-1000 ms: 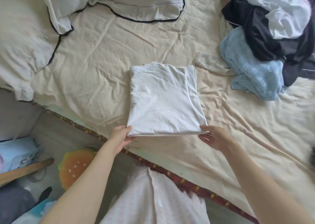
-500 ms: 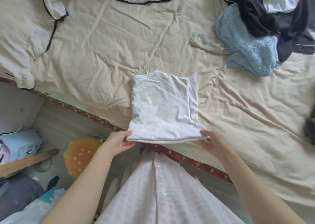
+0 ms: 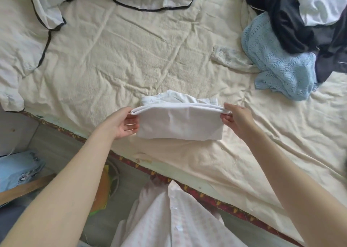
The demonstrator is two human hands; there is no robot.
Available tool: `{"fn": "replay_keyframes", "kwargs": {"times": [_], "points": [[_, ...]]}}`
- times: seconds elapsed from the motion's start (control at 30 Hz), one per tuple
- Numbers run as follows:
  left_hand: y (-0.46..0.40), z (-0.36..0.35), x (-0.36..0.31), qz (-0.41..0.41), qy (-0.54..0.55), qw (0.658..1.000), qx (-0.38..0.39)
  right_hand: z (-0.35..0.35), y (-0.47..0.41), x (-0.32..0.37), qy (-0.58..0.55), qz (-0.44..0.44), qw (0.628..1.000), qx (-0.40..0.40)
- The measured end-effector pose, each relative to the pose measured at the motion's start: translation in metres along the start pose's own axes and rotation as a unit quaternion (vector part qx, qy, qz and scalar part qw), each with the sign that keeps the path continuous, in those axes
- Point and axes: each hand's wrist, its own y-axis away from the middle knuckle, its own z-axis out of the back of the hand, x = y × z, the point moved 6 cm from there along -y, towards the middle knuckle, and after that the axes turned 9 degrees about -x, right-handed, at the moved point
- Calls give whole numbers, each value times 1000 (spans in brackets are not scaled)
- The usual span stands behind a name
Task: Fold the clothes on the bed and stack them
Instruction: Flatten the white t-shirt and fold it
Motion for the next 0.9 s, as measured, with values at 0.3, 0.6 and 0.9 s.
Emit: {"fn": "replay_keyframes", "kwargs": {"times": [0.3, 0.6, 0.9], "points": [[-44, -16, 24, -218, -100, 965, -103, -18, -59, -38, 181, 50, 982, 37], [-30, -30, 17, -374, -238, 889, -115, -11, -64, -36, 166, 68, 981, -73], [-40, -40, 15, -376, -281, 864, -183, -31, -65, -35, 184, 63, 981, -14]]}}
